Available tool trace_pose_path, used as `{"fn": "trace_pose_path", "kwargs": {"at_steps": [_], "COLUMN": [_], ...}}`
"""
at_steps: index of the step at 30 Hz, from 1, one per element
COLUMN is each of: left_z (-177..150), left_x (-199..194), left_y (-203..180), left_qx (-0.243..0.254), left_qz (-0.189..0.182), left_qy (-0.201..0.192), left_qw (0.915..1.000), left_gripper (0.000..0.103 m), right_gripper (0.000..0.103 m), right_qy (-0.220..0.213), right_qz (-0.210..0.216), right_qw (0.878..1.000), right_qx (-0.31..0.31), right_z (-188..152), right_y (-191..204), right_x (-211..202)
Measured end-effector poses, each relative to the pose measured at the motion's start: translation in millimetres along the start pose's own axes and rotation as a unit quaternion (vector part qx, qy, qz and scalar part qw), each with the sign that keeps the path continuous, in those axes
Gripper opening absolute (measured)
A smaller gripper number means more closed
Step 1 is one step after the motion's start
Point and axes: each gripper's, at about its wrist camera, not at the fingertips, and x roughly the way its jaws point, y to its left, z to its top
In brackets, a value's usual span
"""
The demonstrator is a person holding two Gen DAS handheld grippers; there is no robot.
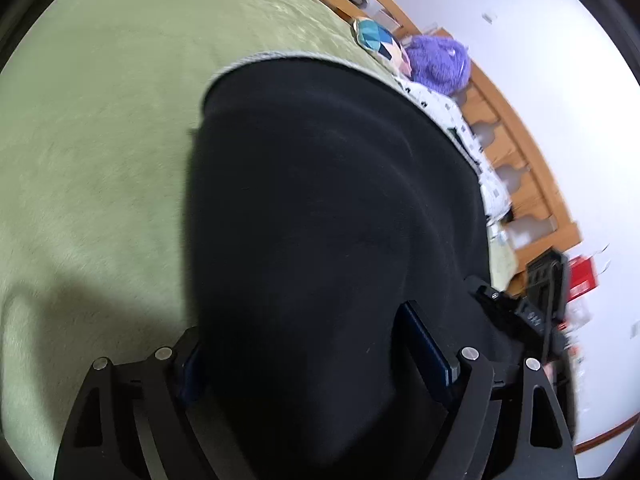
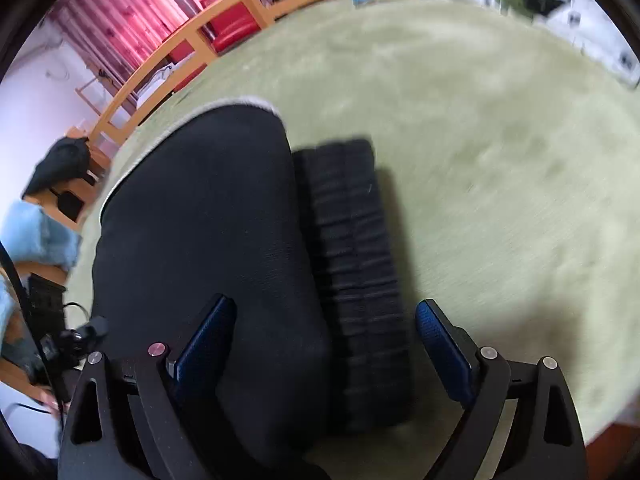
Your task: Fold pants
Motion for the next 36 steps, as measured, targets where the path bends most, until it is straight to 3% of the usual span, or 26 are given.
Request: {"fn": "trace_pose_path", "kwargs": {"at_steps": [1,5,9,11,14,17,22,30,36], "left_z": [0,1,5,5,6,7,12,20,27], "left_x": [-1,-7,-17,-28,-44,-64,-112,-217,-281], "left_y": [-2,-1,-6,-13,-22,-21,4,59,115], "left_qx": [0.004,-0.001,0.011,0.017,0.031,0.032,0.023,0.022,0.01], "left_qz": [0.002,-0.012,-0.026,-0.029,-0.036,-0.036,-0.016,0.058,0.085], "left_qy": [-0.002,-0.005,-0.018,-0.028,-0.036,-0.041,-0.053,-0.089,-0.11], "left_qw": [1.0,0.9999,0.9994,0.999,0.9983,0.998,0.9982,0.9941,0.9902], "left_gripper": [0.075,0.049,0.034,0.028,0.025,0.025,0.025,0.025,0.025], "right_gripper": [0.091,0.07,0.058,0.047,0.035,0.029,0.027,0.026,0.026], "right_qy": [0.002,-0.022,-0.04,-0.061,-0.086,-0.101,-0.117,-0.117,-0.115], "right_qz": [0.007,-0.004,-0.013,-0.022,-0.037,-0.054,-0.04,0.032,0.069], "right_qw": [1.0,0.999,0.999,0.998,0.995,0.992,0.99,0.991,0.988], "right_qx": [0.006,-0.023,-0.026,-0.023,-0.035,-0.047,-0.063,-0.059,-0.082], "right_z": [-1,-5,-12,-15,-18,-19,-29,-56,-71], "right_y": [0,17,25,33,53,80,130,221,304], "right_x": [5,-2,-8,-18,-34,-47,-58,-33,-8]}}
